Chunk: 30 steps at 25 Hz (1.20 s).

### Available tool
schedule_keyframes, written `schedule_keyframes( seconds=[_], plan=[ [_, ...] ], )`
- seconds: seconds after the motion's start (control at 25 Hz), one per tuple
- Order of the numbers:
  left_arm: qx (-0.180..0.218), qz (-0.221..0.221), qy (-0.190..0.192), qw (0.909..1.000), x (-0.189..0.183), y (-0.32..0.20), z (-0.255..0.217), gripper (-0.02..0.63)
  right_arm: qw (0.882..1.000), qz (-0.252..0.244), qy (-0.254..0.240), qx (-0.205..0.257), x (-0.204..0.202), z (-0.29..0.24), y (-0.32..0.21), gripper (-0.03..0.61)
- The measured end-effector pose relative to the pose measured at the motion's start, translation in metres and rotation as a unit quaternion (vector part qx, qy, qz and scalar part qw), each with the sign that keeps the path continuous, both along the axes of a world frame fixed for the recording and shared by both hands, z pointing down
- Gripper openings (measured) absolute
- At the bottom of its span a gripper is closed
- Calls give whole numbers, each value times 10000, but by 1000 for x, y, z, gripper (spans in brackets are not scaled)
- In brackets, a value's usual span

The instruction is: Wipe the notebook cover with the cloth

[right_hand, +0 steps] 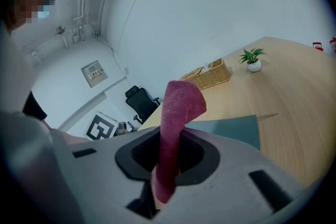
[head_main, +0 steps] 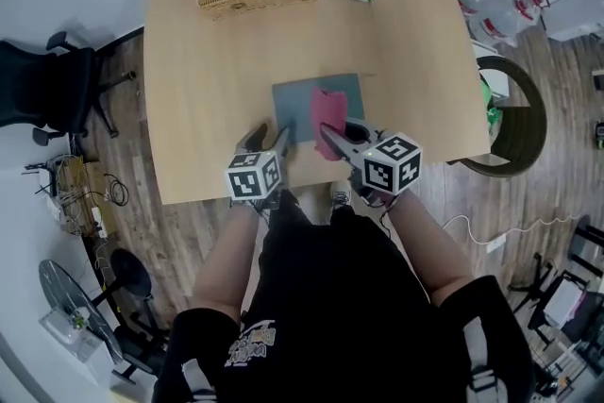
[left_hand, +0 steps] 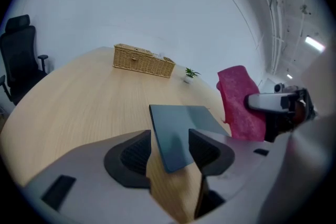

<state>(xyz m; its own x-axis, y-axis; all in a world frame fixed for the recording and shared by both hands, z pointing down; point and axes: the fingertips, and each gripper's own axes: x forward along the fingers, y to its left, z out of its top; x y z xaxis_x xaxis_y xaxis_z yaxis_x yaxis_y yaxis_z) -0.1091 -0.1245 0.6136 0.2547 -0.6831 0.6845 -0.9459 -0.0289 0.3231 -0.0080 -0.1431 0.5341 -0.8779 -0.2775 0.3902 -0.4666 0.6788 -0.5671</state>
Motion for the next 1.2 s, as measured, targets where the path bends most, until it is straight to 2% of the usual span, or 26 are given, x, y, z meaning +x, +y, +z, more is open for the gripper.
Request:
schedule_keyframes(
  seconds=[0.28, 0.6, 0.88, 1.2],
  plan=[
    [-369, 566, 112, 9977, -9, -19, 28, 216, 9989, 249, 165, -366, -34, 31, -5, 63],
    [-514, 1025, 178, 9932, -11, -33, 41, 216, 9956, 452, 375, -733, -55, 64, -4, 63],
    [-331, 1166, 56, 9926, -13, -33, 44, 176, 9923, 394, 776, -885, -67, 90, 11, 63],
    [-222, 1193, -136, 9925, -12, -32, 45, 176, 9872, 444, 1188, -972, -75, 110, 23, 63]
  ],
)
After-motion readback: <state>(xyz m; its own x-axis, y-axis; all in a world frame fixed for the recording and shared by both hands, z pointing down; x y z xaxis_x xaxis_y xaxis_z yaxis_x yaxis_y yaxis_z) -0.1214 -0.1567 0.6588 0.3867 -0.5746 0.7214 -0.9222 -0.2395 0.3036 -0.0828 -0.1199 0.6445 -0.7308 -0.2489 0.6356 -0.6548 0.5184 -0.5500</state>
